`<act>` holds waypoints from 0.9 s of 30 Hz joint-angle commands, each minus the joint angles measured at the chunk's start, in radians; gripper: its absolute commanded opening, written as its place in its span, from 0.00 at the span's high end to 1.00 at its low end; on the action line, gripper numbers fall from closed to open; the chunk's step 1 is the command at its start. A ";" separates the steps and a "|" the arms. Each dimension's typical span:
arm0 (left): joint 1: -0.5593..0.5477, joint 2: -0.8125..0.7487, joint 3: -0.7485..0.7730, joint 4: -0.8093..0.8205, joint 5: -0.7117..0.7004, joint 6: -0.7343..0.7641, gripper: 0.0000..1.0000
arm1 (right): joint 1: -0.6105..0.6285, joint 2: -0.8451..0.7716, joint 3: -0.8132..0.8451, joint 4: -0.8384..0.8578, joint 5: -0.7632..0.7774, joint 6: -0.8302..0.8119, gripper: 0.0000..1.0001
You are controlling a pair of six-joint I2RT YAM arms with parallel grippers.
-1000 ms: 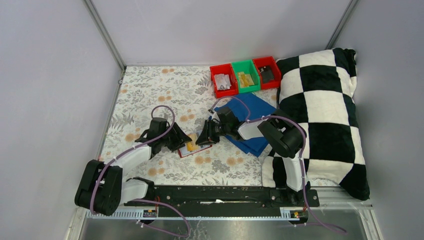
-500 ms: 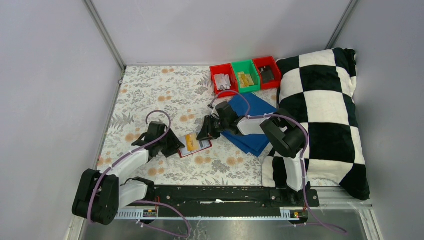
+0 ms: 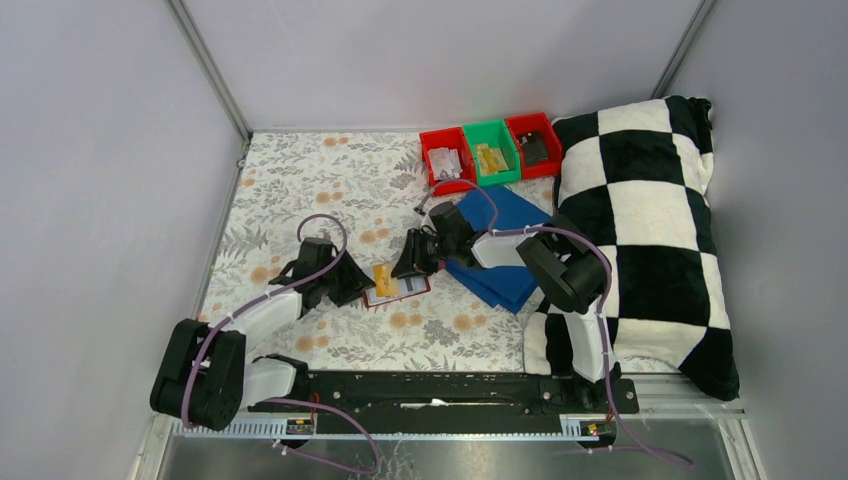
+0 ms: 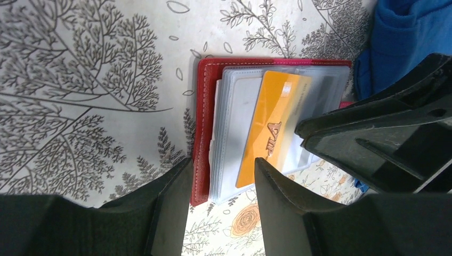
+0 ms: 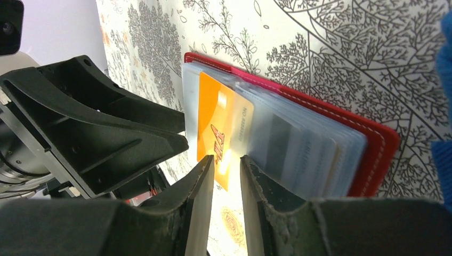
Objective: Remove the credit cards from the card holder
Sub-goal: Remove the credit card from the card holder.
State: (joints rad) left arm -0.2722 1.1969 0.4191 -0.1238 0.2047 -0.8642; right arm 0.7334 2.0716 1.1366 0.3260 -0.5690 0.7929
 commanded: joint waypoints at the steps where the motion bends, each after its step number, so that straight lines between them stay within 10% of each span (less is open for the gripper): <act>1: -0.001 0.068 -0.003 0.017 -0.008 0.038 0.49 | 0.018 0.052 0.020 -0.017 0.009 0.005 0.67; 27: 0.006 0.112 -0.046 0.121 0.035 0.056 0.62 | 0.040 0.063 0.023 0.076 -0.040 0.062 0.69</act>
State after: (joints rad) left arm -0.2596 1.2682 0.4145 0.0025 0.2386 -0.8326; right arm 0.7460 2.1136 1.1481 0.3798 -0.5934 0.8471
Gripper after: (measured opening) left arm 0.389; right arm 0.316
